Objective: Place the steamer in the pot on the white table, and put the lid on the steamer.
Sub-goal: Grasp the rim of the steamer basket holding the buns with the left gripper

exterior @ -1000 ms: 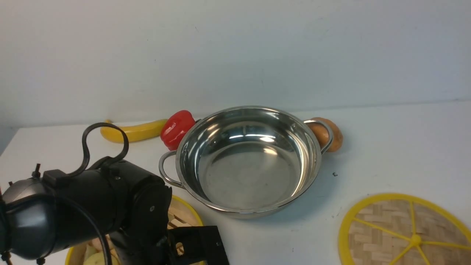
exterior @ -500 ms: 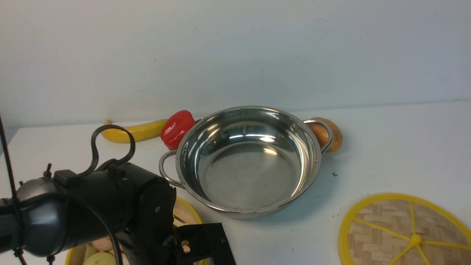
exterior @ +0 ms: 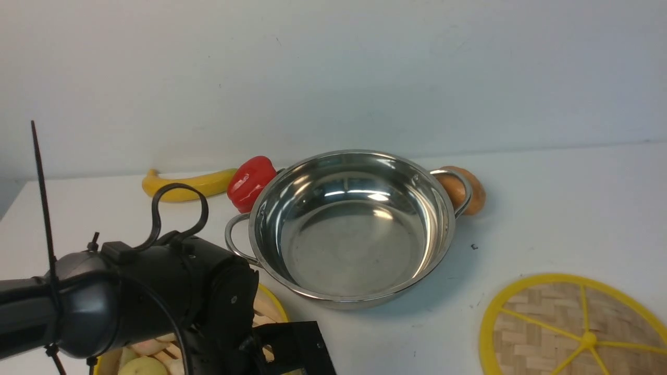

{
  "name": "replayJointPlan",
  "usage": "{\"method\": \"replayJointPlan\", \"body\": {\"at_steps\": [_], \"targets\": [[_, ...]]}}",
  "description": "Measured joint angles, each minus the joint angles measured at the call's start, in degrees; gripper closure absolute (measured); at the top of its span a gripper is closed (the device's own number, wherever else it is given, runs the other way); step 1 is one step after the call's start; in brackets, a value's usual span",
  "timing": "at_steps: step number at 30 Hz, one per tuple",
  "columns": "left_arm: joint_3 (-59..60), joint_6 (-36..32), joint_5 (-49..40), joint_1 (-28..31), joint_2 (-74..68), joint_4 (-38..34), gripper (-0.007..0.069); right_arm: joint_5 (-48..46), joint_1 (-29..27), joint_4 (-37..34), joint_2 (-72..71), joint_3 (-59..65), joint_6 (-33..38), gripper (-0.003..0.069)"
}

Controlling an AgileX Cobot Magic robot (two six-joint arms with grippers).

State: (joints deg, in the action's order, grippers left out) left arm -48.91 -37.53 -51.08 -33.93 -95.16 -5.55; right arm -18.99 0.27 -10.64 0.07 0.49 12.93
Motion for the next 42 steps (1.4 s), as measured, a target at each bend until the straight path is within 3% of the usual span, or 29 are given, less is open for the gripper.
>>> {"method": "replayJointPlan", "body": {"at_steps": [4, 10, 16, 28, 42], "targets": [[0.00, 0.12, 0.07, 0.00, 0.00, 0.00, 0.0221, 0.00, 0.00, 0.00, 0.00, 0.00, 0.00, 0.0410], [0.00, 0.12, -0.20, -0.02, 0.00, -0.48, 0.0451, 0.00, 0.00, 0.00, 0.00, 0.00, 0.00, 0.0410], [0.00, 1.66, -0.87, -0.07, 0.00, 0.18, 0.0593, 0.00, 0.00, 0.00, 0.00, 0.00, 0.00, 0.0410], [0.00, 3.85, -3.34, -0.08, 0.00, 3.02, 0.0595, 0.00, 0.00, 0.00, 0.00, 0.00, 0.00, 0.0410], [0.00, 13.72, -10.46, -0.08, 0.92, 6.92, 0.0595, 0.00, 0.00, 0.00, 0.00, 0.00, 0.00, 0.0410]]}}
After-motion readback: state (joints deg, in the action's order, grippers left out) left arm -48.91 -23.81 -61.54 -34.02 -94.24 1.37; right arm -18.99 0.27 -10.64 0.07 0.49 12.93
